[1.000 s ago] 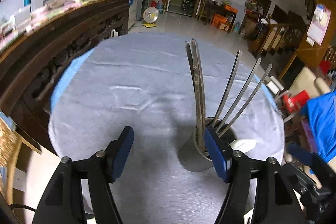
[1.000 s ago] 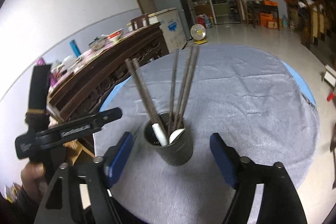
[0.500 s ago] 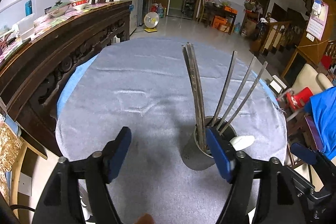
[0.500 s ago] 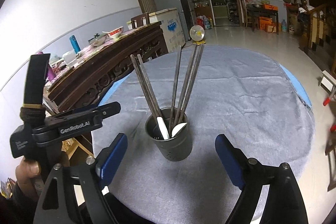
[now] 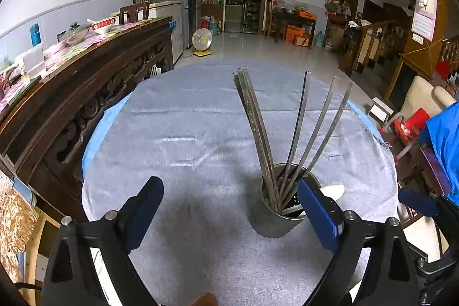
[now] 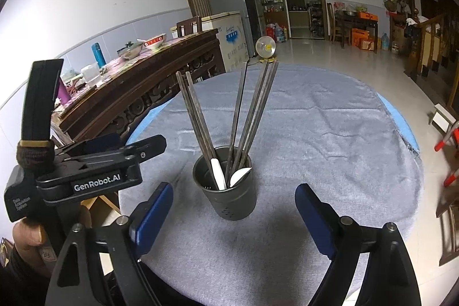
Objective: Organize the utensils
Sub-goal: 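Open both grippers and pull them back from the black holder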
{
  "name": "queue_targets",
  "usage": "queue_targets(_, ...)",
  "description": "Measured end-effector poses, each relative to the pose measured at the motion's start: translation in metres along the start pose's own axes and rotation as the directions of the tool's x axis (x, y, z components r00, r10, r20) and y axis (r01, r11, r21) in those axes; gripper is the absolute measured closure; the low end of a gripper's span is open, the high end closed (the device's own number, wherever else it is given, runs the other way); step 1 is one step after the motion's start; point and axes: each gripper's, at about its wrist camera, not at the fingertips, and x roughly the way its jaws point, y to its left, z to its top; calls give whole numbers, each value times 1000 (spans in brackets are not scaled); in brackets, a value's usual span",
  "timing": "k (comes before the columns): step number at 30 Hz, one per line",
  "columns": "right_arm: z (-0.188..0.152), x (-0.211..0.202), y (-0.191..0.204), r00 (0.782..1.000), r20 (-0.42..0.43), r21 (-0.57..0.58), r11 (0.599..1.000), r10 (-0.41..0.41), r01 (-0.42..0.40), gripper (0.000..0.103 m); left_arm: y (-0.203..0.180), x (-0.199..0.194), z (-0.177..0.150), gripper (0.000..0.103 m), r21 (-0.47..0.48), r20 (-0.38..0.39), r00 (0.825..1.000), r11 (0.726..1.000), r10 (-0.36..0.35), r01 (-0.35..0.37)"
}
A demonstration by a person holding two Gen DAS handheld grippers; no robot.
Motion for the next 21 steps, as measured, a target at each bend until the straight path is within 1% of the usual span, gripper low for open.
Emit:
queue_targets(7,0,2,0,1000,-2,-1,1000,-3,3,13,-2,-1,0,8,4,3,1000,1000,-11,11)
queue_targets(15,-1,4,-3,1000,-11,3,1000,-5,5,13,0,3,1,8,-8,-3,999,999,-51,51)
queue_targets(18,0,6,-4,1000,-12,6,1000,-5,5,13,0,4,2,8,-9,-3,997,997,-78,78)
queue_targets(21,0,8,-6,1000,-15,11,1000,-4,4,13,-2,4,3,8,-8,-2,997,997,-83,83)
